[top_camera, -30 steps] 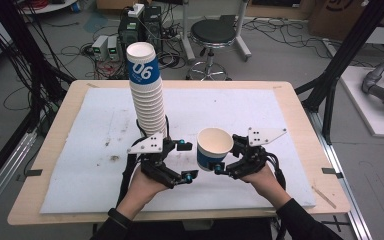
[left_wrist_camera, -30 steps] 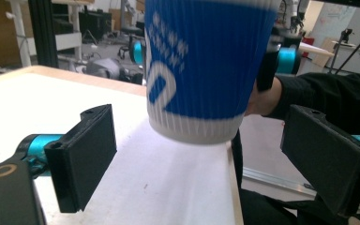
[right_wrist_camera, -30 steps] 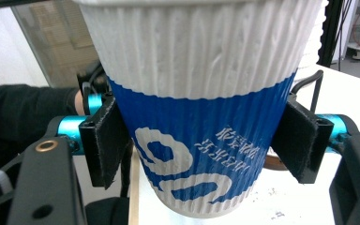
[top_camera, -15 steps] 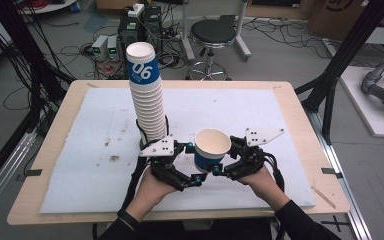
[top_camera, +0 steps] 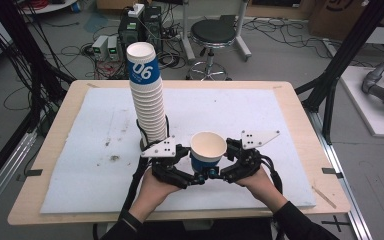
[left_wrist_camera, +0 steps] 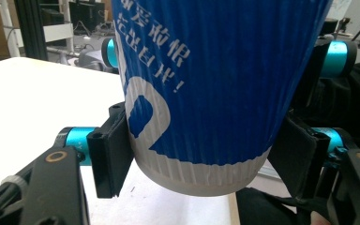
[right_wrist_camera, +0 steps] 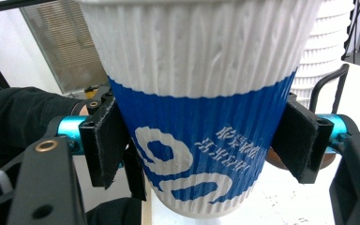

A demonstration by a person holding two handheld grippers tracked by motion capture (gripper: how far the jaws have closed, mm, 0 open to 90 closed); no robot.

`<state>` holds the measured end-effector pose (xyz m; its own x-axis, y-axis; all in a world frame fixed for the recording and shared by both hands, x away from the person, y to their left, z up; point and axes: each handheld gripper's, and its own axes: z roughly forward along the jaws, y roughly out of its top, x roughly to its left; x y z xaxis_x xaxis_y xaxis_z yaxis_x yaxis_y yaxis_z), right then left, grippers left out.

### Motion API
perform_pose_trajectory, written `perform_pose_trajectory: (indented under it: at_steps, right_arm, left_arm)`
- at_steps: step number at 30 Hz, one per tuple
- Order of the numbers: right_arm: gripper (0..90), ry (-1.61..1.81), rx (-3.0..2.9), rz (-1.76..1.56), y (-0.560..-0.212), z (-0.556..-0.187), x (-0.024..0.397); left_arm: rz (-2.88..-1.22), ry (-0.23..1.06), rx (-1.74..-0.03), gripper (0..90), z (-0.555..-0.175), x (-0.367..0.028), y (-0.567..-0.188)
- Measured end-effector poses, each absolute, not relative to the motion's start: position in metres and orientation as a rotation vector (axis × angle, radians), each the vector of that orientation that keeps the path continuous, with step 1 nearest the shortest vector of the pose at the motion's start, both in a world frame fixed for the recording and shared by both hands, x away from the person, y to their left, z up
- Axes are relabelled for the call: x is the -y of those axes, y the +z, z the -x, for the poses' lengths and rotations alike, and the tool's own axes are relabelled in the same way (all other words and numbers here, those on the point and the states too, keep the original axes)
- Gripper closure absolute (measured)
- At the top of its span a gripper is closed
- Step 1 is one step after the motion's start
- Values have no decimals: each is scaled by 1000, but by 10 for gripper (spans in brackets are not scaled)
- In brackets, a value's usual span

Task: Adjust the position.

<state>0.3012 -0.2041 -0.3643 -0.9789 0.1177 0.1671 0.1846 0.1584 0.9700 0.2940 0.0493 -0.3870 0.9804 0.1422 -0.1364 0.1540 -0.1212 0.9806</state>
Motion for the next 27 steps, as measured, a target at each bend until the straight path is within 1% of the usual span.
perform_pose_trajectory:
  at_steps: [5, 6, 7, 11, 20, 21, 22, 25, 27]
  right_arm:
    - [246, -1975, 2355, 301, -365, -301, 204]
    - [235, -1982, 2356, 301, -364, -300, 204]
    - [190, -1986, 2357, 300, -364, -300, 204]
    - [172, -1998, 2384, 295, -360, -296, 203]
    - [172, -2033, 2345, 317, -355, -295, 203]
    - [179, -2031, 2343, 325, -355, -295, 203]
    - [222, -2030, 2342, 323, -355, -295, 203]
    - [232, -2036, 2337, 302, -355, -296, 204]
    - [237, -2046, 2329, 294, -355, -296, 204]
  left_arm:
    - [-1696, -18, -223, 298, -294, -48, -388]
    - [-1692, -27, -223, 298, -294, -49, -388]
    - [-1691, -29, -227, 299, -295, -49, -388]
    - [-1692, -30, -219, 299, -295, -49, -388]
    - [-1704, -47, -208, 299, -293, -43, -391]
    - [-1705, -50, -207, 299, -293, -43, -391]
    - [-1706, -51, -204, 300, -293, -43, -391]
    - [-1701, -53, -202, 298, -293, -43, -390]
    - [-1678, -64, -201, 279, -293, -43, -390]
